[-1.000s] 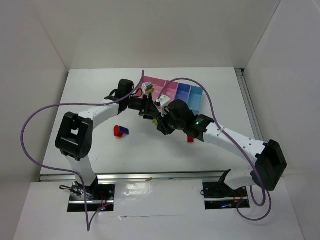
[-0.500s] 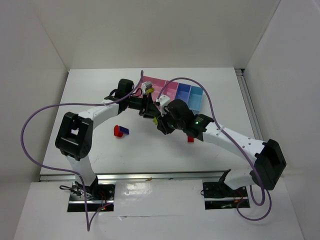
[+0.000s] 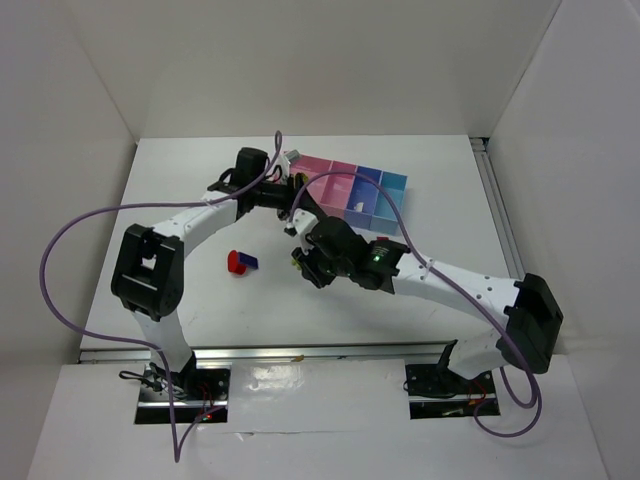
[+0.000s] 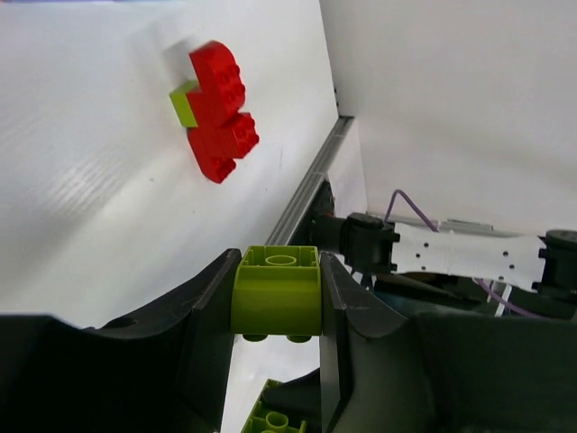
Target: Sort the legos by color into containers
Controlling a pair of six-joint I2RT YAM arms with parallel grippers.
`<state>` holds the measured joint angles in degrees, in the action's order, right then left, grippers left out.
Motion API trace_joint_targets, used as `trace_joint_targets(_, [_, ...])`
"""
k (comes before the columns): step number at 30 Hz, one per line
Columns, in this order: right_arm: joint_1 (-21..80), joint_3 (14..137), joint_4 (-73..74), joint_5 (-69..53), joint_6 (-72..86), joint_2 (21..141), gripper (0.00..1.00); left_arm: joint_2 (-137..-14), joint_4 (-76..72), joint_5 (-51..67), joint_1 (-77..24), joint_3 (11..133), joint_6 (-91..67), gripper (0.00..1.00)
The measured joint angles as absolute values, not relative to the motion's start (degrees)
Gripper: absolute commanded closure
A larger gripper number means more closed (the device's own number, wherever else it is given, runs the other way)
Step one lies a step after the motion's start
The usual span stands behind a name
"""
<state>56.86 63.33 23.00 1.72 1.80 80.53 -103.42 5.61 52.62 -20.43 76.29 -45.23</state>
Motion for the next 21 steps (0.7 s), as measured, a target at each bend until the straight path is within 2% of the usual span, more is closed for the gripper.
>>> trace_joint_targets(7, [55.2,62.4,23.8,10.0,4.3,77.3,1.0,-105.5,10.1,48.1,-17.2,80.7,-44.9,1.0])
trace_joint_targets(13, [43.8,62.6,23.6,10.2,9.7,75.4,1.0,-110.2,14.9,40.1,-13.1,88.7,-43.6,1.0])
trace_joint_targets(17, [37.6,67.0,23.6,7.7,12.7,80.1,1.0,-112.9,17.7,32.1,-13.6,94.5,-43.2,1.0])
trace_joint_targets(21, [35.6,74.6,23.6,4.9,14.0,87.0,1.0,-117.2,19.8,25.1,-14.6,101.9,-42.1,1.0])
